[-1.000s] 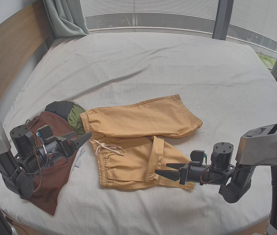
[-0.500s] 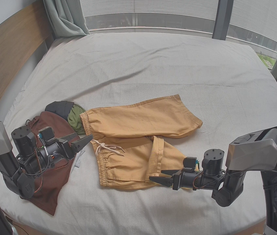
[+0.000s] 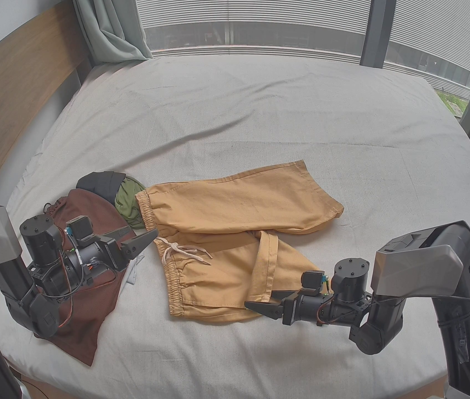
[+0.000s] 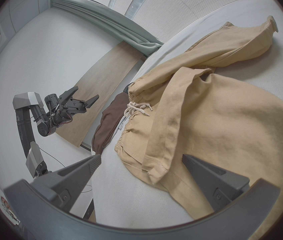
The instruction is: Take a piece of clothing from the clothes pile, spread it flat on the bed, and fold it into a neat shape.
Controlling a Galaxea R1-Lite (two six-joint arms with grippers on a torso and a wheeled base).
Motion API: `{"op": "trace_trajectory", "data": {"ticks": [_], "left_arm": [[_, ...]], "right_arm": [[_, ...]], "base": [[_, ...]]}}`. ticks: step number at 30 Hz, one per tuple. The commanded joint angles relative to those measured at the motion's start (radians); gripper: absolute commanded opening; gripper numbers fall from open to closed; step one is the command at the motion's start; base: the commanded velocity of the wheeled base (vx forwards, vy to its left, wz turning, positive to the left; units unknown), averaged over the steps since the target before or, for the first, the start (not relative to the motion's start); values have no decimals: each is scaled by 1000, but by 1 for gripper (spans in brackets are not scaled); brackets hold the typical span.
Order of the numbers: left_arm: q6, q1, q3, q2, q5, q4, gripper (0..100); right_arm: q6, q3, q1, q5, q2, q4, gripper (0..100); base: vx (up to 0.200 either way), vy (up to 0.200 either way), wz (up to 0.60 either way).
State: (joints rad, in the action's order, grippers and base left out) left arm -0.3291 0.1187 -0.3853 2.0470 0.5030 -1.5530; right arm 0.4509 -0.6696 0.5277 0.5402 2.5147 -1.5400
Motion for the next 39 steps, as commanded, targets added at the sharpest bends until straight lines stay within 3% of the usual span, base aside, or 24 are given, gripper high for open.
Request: {"op": "trace_trajectory", "data": {"ticks": [1,2,15,27,39], "left_arm": [[-1,1,0,2,0,-1,100],[-1,1,-1,2,0,-1,100],[1,2,0,25,-3,-1,100],[1,4,-4,41,-3,-1,100],[1,7,-3,42,-3,-1,100]], "right_arm": [[0,-5,5,0,12,0,100],[0,-5,5,0,12,0,0],[-8,58,-32,-16,-30,-5,0],[-27,93,-304,-6,-197,0,0],[-26,-58,-436,10,-162,8,0]], "base": [[0,0,0],[0,0,0],[0,0,0],[0,0,0],[0,0,0]]}}
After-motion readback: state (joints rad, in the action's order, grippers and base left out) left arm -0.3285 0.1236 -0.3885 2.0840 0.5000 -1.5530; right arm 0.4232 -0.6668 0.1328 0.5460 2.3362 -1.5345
